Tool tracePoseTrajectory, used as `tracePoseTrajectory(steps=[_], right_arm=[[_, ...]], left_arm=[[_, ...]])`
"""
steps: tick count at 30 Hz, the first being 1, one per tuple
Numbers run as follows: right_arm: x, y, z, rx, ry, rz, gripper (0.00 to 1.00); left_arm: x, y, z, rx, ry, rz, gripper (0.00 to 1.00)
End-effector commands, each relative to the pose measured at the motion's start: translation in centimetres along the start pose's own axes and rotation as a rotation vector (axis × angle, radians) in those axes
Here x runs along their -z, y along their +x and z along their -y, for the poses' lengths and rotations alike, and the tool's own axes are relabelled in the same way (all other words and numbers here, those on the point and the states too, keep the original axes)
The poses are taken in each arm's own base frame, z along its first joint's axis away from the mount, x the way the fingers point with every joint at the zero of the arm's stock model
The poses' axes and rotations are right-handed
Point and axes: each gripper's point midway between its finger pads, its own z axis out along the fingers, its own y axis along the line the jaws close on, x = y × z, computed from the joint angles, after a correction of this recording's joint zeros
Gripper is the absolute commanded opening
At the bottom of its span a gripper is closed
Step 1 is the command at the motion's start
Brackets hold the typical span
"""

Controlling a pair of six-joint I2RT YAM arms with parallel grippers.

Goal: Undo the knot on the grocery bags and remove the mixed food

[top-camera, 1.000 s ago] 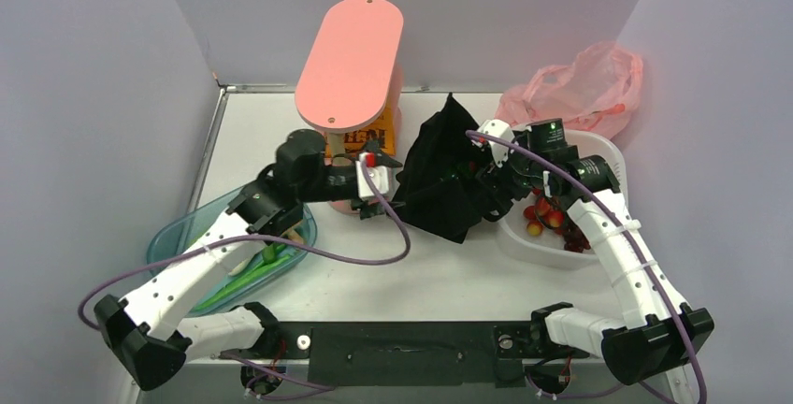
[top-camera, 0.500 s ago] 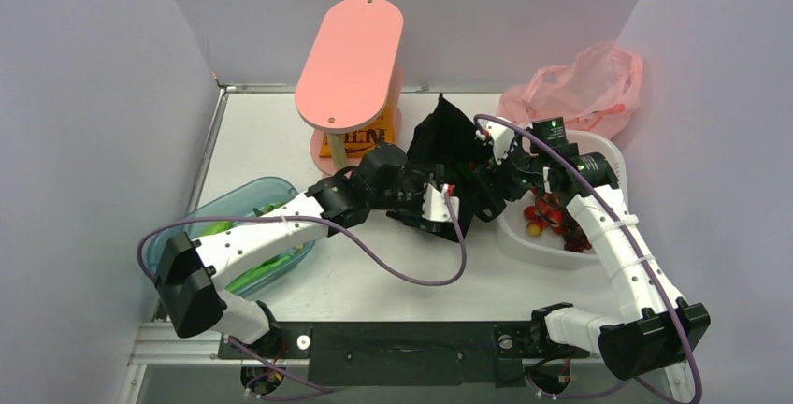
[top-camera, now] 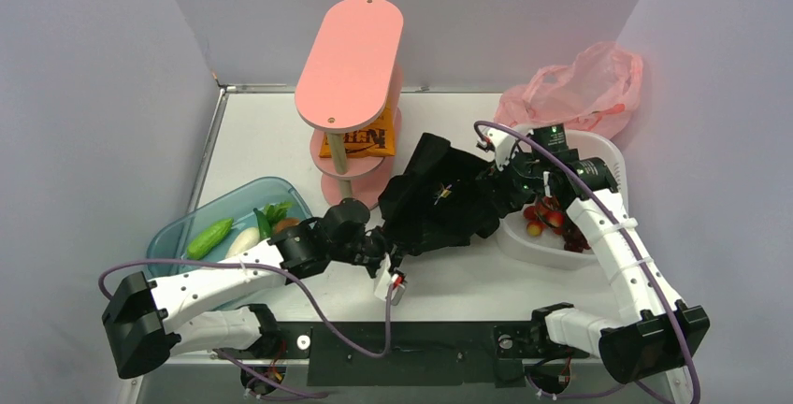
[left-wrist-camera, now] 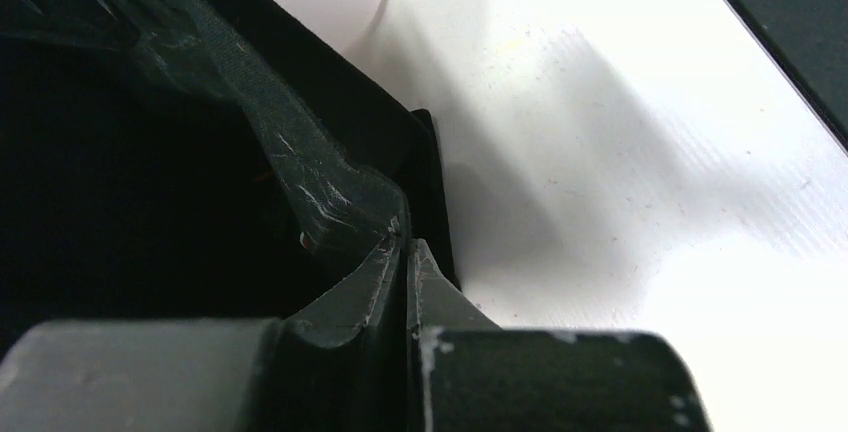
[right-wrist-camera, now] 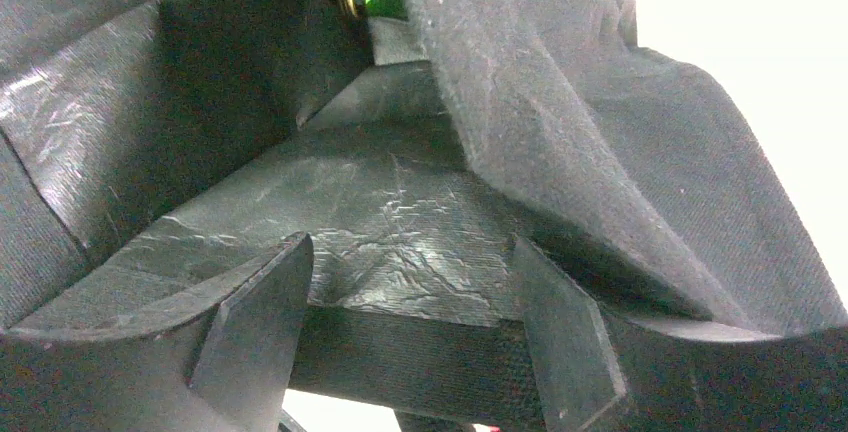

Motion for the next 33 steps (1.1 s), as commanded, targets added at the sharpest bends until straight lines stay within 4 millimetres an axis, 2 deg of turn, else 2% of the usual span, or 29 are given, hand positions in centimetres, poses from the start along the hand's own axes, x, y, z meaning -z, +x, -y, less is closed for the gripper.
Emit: tracePoseTrajectory(steps=[1, 7, 8, 9, 11, 12, 18, 21, 23, 24, 25, 26, 27, 28, 29, 30, 33], right_arm=[[0.4, 0.6, -0.6, 0.066, 0.016, 0.009, 0.69], [-0.3, -0.4, -2.8, 0.209, 0.053, 0.079, 0.64], [-0.5, -1.5, -2.7, 0.211, 0.080, 0.129, 0.61], [-0.8, -1.5, -2.9, 0.221, 0.100, 0.137, 0.59], [-1.2, -3.1, -3.1, 0.247, 0.128, 0.194, 0.54], [-1.4, -3.2, -3.3, 0.271, 0.125, 0.190, 0.53], [-3.1, -2.6, -5.1, 0.670, -0.007, 0.133, 0.55], [-3.6, -2.4, -5.1, 0.897, -0.057, 0.104, 0.58], [-3.4, -3.4, -5.4, 1.001, -0.100, 0.105, 0.60], [-3.9, -3.3, -5.9, 1.031, -0.144, 0.093, 0.60], [-3.4, -3.6, -6.1, 1.102, -0.172, 0.081, 0.61], [-3.7, -2.6, -6.8, 1.168, -0.248, 0.044, 0.61], [-3.1, -3.2, -7.1, 1.208, -0.265, 0.049, 0.64], [-2.9, -2.0, -8.0, 1.277, -0.352, 0.019, 0.65], [-2.4, -2.2, -8.7, 1.324, -0.385, 0.025, 0.67], [-2.1, -1.1, -9.4, 1.390, -0.451, 0.003, 0.67], [-2.4, 0.3, -11.0, 1.520, -0.528, -0.032, 0.67]], left_arm=[[-0.1, -0.6, 4.3, -0.091, 0.105, 0.051, 0.00], [-1.0, -1.5, 4.0, -0.245, 0.000, 0.095, 0.00], [-1.0, -1.7, 4.0, -0.253, -0.004, 0.102, 0.00], [-1.1, -1.9, 4.0, -0.262, -0.007, 0.111, 0.00], [-1.0, -2.3, 3.9, -0.278, -0.008, 0.129, 0.00], [-1.0, -2.5, 3.8, -0.283, -0.011, 0.136, 0.00], [0.3, -4.9, 2.2, -0.242, -0.040, 0.207, 0.00], [1.0, -6.1, 2.4, -0.247, -0.018, 0.247, 0.00], [1.7, -6.9, 2.5, -0.264, -0.003, 0.271, 0.00], [2.1, -7.2, 2.8, -0.264, 0.009, 0.285, 0.00], [2.5, -7.7, 2.5, -0.270, 0.006, 0.295, 0.00], [3.0, -7.9, 3.0, -0.265, 0.025, 0.298, 0.00], [3.5, -8.4, 2.6, -0.274, 0.018, 0.304, 0.00], [4.1, -8.5, 3.2, -0.273, 0.042, 0.305, 0.00], [4.7, -9.0, 3.0, -0.284, 0.040, 0.310, 0.00], [5.4, -9.1, 3.9, -0.295, 0.069, 0.315, 0.00], [6.9, -9.5, 5.4, -0.337, 0.110, 0.330, 0.00]])
